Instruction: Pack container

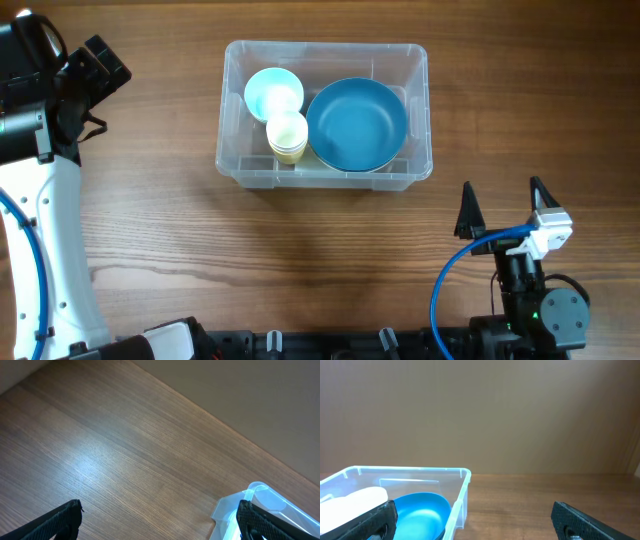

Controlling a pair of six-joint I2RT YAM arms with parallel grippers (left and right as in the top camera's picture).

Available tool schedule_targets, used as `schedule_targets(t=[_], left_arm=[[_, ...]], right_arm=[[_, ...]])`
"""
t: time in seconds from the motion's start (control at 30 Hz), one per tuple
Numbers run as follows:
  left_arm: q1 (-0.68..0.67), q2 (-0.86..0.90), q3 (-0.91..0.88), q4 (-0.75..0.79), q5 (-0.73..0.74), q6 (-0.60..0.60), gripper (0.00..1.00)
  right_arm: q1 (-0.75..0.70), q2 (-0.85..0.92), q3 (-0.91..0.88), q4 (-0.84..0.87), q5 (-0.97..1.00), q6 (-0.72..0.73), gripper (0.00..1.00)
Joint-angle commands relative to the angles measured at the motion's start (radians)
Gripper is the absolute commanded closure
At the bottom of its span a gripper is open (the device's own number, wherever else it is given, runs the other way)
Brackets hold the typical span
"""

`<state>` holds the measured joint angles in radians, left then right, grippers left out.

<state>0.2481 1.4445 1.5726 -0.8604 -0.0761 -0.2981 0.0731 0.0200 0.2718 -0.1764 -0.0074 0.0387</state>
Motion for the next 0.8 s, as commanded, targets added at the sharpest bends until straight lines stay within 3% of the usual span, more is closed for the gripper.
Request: schedule_targets(t=[0.0, 0.17, 0.77], left_arm=[[0.005, -0.008, 0.011, 0.002, 0.016, -0.002, 0.00], [0.005, -0.008, 0.011, 0.002, 0.016, -0.002, 0.00], [0.005, -0.008, 0.011, 0.002, 0.016, -0.002, 0.00]], right_arm=[[-0.003, -0.016, -0.059, 0.024, -0.021, -0.012, 0.00], [-0.003, -0.016, -0.167, 0.151, -0.069, -0.010, 0.00], [-0.002, -0.016, -0.267, 0.181, -0.087, -0.030, 0.00]])
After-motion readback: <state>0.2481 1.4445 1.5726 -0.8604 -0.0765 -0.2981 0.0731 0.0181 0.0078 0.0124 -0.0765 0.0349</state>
